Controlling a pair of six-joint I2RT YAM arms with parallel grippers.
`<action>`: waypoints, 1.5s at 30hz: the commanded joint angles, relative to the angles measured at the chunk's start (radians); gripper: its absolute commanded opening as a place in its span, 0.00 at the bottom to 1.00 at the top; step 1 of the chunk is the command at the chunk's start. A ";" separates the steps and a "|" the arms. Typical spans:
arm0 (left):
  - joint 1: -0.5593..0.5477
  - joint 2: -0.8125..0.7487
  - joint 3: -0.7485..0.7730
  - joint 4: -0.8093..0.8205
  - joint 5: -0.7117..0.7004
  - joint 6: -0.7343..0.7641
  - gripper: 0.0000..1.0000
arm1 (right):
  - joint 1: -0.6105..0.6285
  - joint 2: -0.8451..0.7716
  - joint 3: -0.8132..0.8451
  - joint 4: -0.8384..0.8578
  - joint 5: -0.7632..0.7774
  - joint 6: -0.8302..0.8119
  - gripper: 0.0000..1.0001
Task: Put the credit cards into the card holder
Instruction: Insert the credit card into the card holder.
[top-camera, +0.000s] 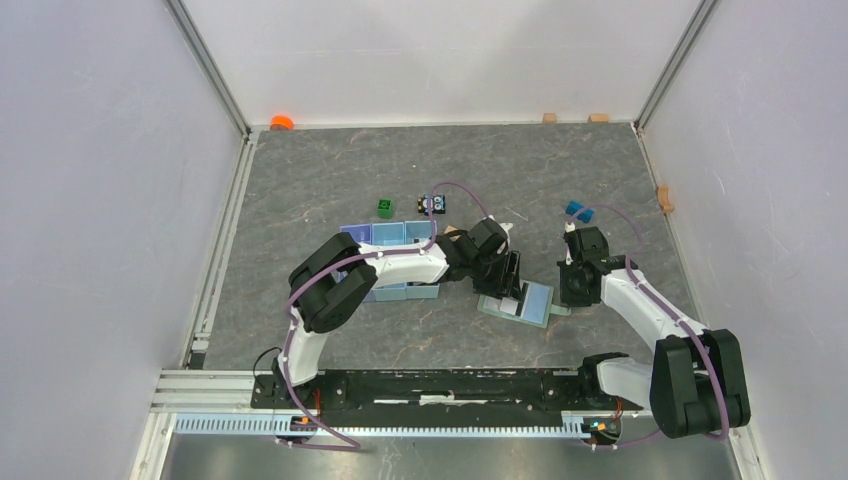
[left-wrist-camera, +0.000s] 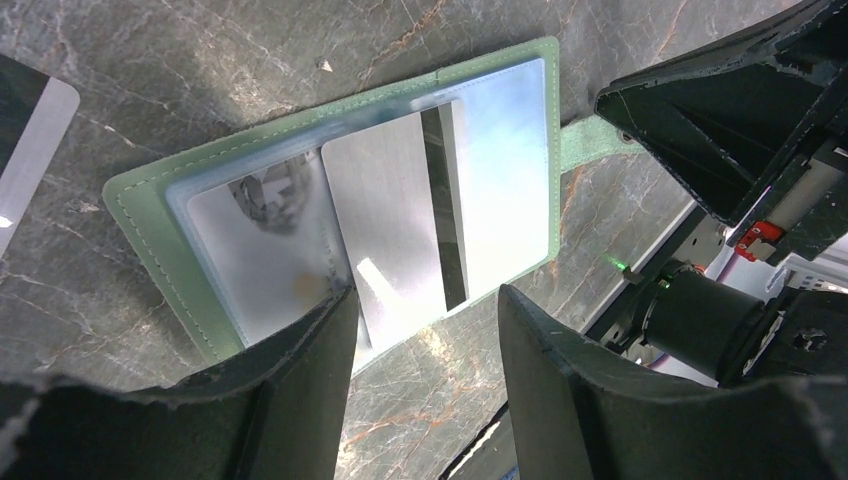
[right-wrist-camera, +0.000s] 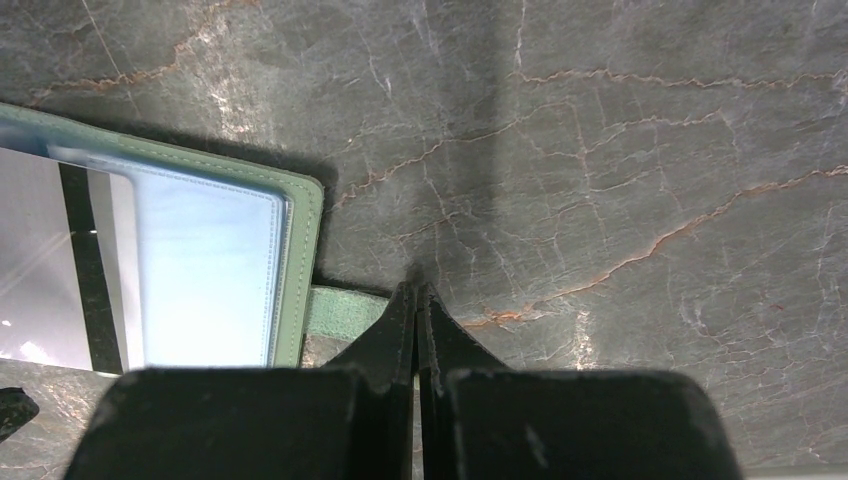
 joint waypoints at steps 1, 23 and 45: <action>-0.002 -0.007 0.027 -0.050 -0.032 0.053 0.61 | -0.001 -0.017 -0.006 0.010 0.016 -0.006 0.00; -0.041 0.056 0.017 0.161 0.074 0.034 0.60 | -0.001 -0.021 -0.009 0.013 0.007 -0.008 0.00; -0.069 0.009 0.042 0.202 0.052 0.062 0.64 | 0.000 0.009 0.042 0.037 0.008 -0.009 0.00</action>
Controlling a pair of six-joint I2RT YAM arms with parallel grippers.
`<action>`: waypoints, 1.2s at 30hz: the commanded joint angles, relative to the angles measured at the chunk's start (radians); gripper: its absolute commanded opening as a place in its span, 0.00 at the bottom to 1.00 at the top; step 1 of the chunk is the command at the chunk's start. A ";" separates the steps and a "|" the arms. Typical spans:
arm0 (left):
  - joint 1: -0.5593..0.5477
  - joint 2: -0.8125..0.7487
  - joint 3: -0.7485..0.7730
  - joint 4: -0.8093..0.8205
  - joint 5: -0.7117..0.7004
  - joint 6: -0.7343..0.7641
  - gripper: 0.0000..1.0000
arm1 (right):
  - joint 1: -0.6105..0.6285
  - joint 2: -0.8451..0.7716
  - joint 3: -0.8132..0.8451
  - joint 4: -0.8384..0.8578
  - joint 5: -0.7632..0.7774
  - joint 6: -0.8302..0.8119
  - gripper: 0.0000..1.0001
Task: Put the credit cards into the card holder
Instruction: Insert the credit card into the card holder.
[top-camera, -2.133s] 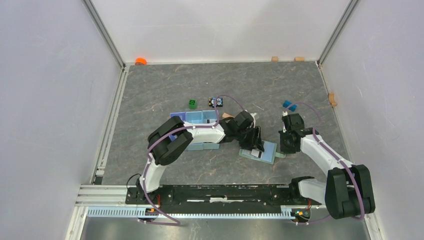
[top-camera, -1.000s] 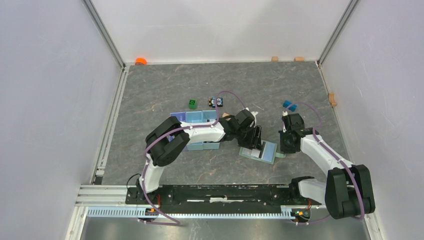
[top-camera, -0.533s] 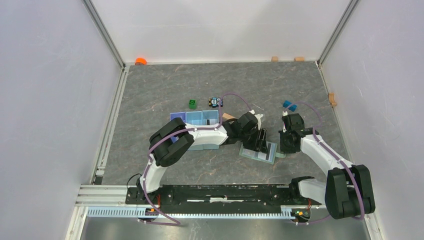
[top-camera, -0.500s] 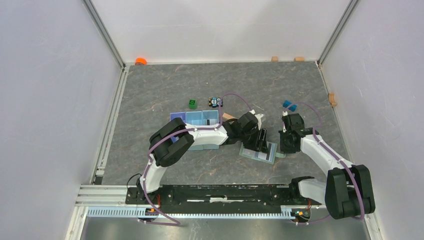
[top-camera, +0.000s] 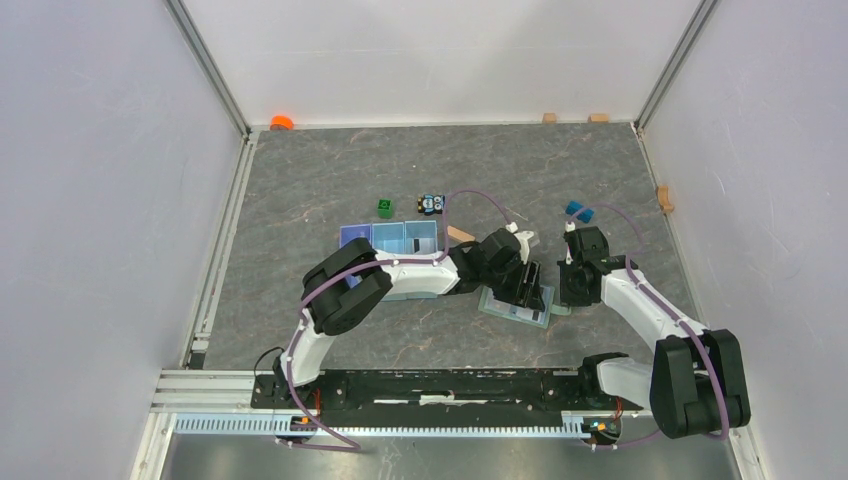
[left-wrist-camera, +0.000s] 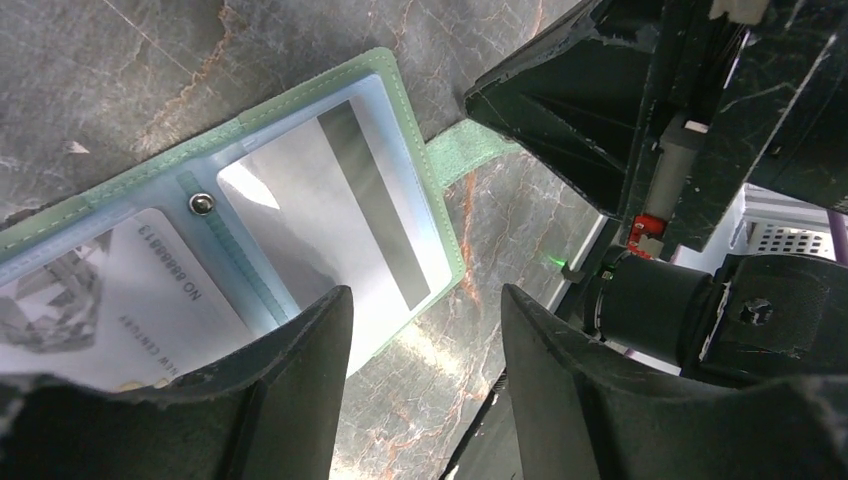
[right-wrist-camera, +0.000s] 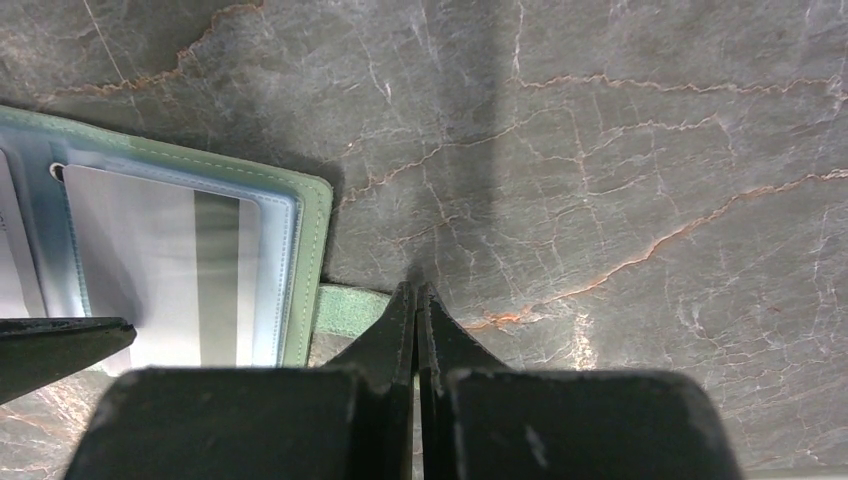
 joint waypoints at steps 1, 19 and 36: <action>0.003 -0.068 0.033 -0.048 -0.041 0.064 0.65 | -0.001 0.024 0.064 0.037 0.007 -0.010 0.00; 0.143 -0.251 -0.137 -0.249 -0.166 0.068 0.72 | -0.001 -0.003 0.220 0.041 -0.191 -0.074 0.54; 0.140 -0.165 -0.148 -0.241 -0.132 0.024 0.63 | 0.000 0.040 0.085 0.086 -0.335 -0.105 0.31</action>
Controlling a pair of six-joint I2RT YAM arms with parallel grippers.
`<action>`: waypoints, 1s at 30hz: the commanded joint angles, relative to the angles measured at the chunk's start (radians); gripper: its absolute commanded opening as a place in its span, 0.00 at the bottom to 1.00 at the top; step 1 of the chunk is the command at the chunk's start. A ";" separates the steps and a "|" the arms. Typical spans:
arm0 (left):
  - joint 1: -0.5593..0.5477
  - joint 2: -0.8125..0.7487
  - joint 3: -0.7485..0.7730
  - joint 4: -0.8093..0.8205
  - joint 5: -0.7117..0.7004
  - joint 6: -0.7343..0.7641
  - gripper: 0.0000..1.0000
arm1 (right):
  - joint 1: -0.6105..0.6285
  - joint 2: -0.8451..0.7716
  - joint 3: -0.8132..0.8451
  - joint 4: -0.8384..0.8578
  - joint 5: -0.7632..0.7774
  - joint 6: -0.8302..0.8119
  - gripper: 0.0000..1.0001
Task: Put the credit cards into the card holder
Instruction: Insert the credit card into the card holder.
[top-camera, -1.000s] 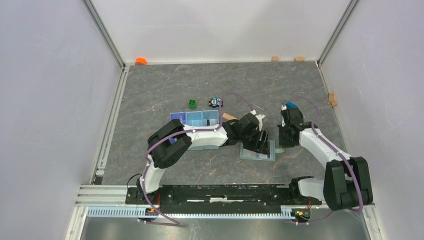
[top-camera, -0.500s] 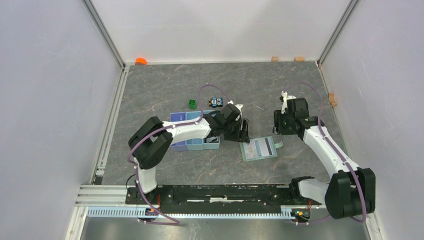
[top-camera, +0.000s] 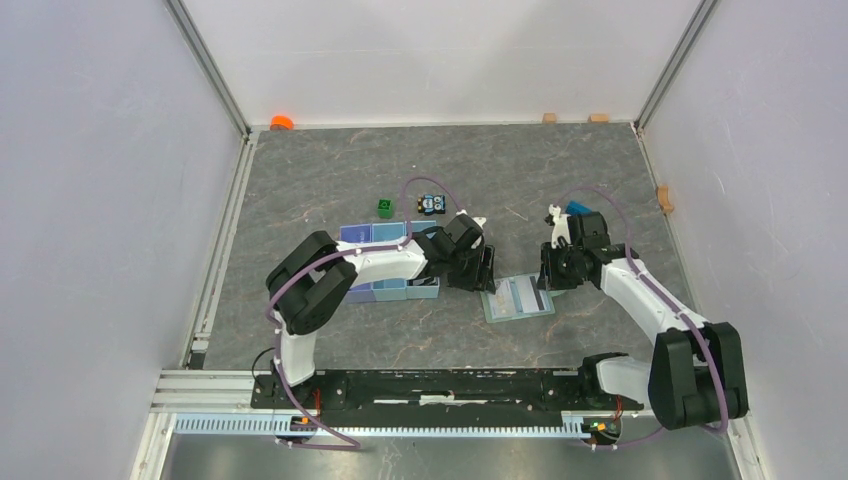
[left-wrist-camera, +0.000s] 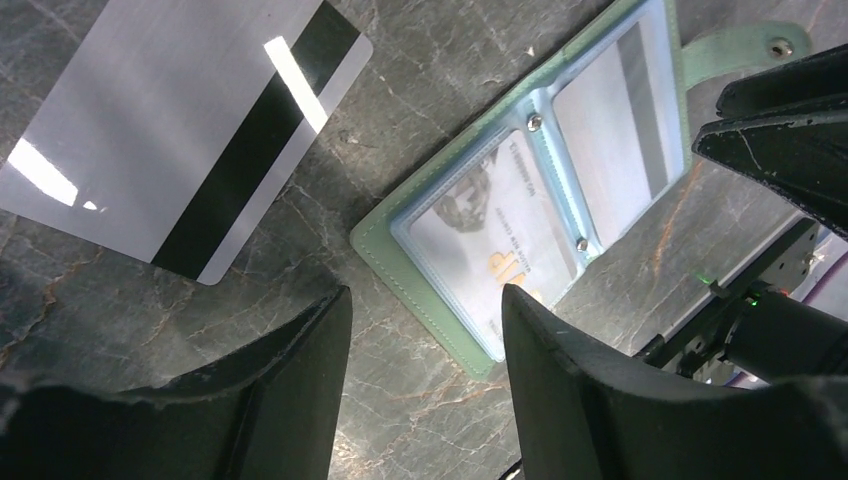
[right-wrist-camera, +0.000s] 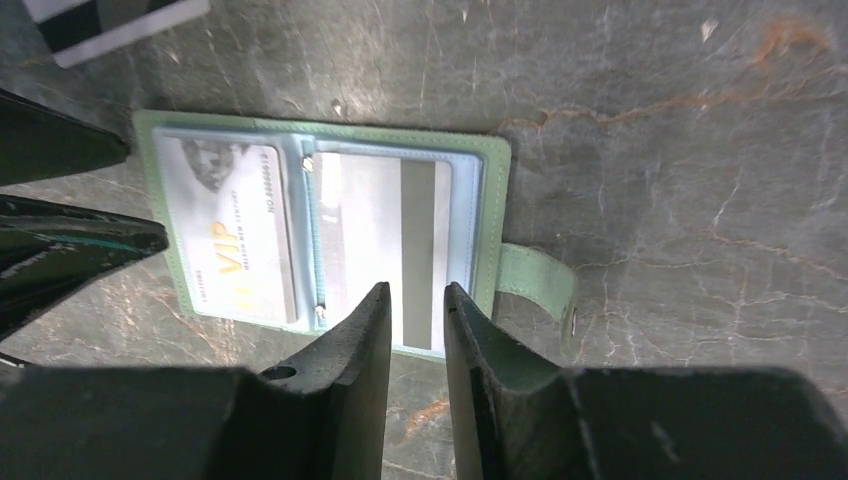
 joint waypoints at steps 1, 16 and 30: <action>-0.007 0.012 -0.002 0.009 0.018 -0.024 0.62 | 0.000 0.014 -0.018 0.019 0.018 -0.004 0.32; -0.008 0.024 -0.021 0.019 0.024 -0.036 0.55 | 0.000 0.078 -0.045 0.048 0.049 0.000 0.33; -0.010 0.033 -0.022 0.019 0.035 -0.041 0.54 | 0.000 0.067 -0.045 0.060 -0.055 0.011 0.27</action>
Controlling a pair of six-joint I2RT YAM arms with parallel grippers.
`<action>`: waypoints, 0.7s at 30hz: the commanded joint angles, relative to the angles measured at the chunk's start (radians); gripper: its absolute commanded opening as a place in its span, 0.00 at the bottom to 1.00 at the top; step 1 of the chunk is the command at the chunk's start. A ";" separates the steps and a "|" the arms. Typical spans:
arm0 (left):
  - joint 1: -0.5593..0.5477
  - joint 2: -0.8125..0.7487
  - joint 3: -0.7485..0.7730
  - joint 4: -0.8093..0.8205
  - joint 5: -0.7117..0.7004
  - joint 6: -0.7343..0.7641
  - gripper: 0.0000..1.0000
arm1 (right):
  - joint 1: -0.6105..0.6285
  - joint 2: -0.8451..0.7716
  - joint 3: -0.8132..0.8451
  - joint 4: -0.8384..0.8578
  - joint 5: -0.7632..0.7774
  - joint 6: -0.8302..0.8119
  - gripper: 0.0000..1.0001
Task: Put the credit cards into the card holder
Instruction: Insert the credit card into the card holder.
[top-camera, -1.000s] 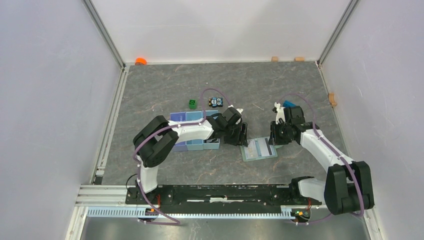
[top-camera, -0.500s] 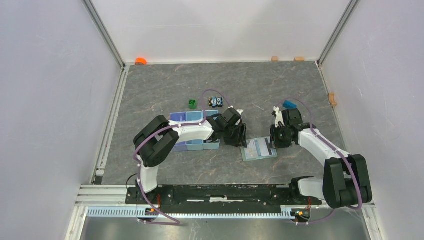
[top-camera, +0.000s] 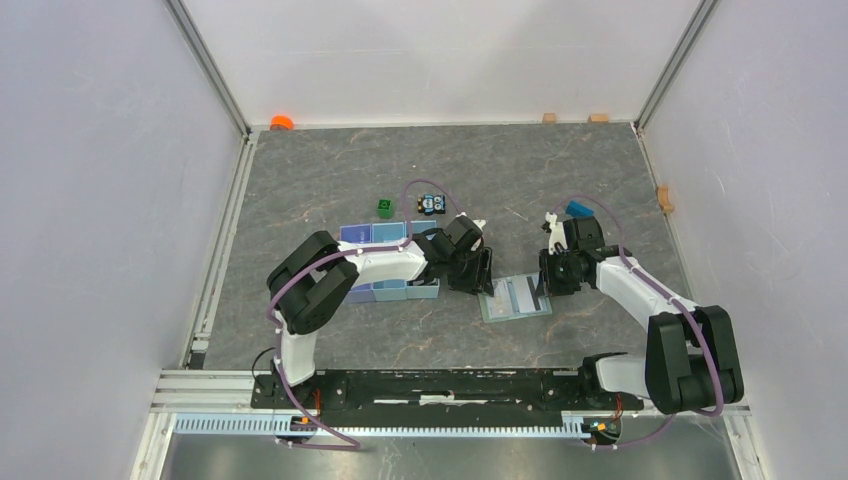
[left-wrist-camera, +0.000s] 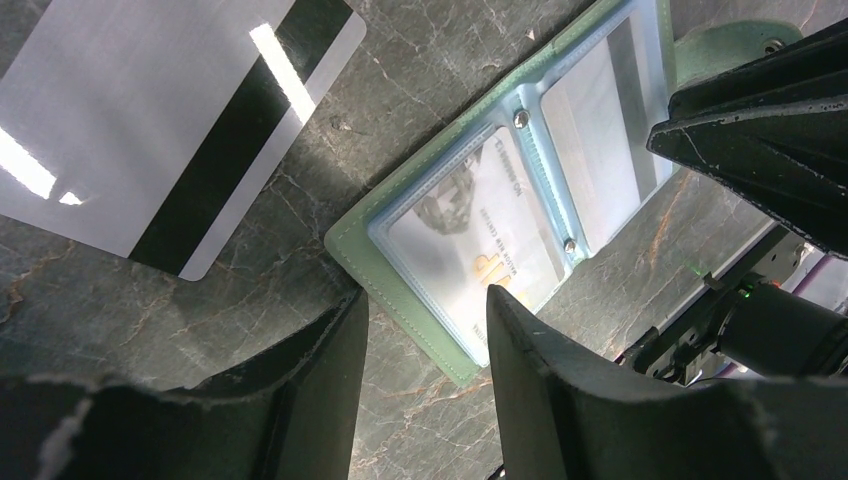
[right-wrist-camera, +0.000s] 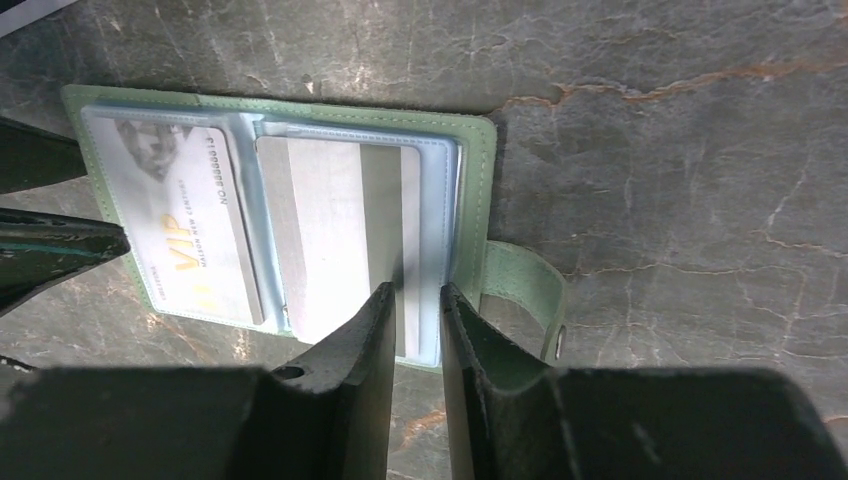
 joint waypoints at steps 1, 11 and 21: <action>-0.008 0.020 -0.007 0.007 0.011 -0.024 0.54 | -0.001 -0.013 -0.002 0.031 -0.059 0.008 0.26; -0.008 0.019 -0.018 0.010 -0.005 -0.017 0.53 | -0.003 -0.010 -0.028 0.053 -0.042 0.035 0.27; -0.007 0.017 -0.026 0.002 -0.024 -0.007 0.47 | -0.039 -0.008 -0.087 0.104 -0.066 0.086 0.34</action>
